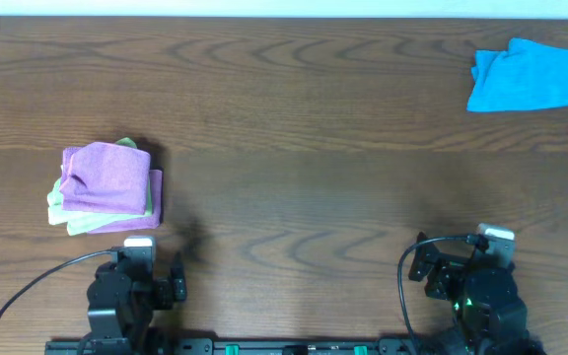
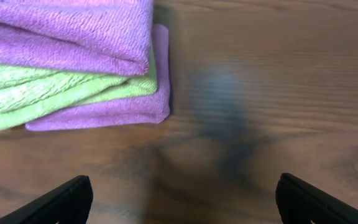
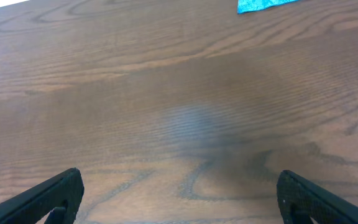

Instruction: Fold the cloth

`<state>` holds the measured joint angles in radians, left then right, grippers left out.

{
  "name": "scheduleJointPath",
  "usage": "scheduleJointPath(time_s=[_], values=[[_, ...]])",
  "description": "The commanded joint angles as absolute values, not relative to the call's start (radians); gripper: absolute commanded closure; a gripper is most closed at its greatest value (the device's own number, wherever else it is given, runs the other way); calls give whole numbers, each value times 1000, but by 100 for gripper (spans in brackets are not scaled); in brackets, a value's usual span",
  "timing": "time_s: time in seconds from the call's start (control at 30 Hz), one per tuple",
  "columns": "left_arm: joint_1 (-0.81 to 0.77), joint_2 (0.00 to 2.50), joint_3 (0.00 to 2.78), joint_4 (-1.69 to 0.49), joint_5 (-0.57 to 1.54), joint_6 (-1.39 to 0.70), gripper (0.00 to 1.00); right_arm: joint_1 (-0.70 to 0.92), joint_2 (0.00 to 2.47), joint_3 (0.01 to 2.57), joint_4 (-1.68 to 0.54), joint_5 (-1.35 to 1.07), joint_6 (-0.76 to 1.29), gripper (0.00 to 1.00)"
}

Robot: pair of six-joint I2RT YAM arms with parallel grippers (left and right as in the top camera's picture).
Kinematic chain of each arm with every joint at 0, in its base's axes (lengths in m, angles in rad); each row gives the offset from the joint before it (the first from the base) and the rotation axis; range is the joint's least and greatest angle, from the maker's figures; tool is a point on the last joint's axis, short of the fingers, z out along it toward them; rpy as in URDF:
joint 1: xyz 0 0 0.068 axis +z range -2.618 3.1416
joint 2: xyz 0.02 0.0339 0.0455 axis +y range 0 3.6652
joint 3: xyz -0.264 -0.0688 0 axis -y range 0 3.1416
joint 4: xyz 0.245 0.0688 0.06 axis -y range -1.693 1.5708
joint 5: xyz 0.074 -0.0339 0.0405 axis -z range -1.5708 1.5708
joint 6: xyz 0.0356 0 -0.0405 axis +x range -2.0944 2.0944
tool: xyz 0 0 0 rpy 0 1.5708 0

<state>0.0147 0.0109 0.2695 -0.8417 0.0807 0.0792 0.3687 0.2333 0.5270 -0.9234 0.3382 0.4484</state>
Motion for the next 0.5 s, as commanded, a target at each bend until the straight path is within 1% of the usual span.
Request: scheduleJointPath(time_s=[0.0,0.47], values=[[2,3,223,-856,118,91,5,356,227,527,-925,351,463,1],[-8,3,192,-848,139,177,5,356,227,527,-925,351,463,1]])
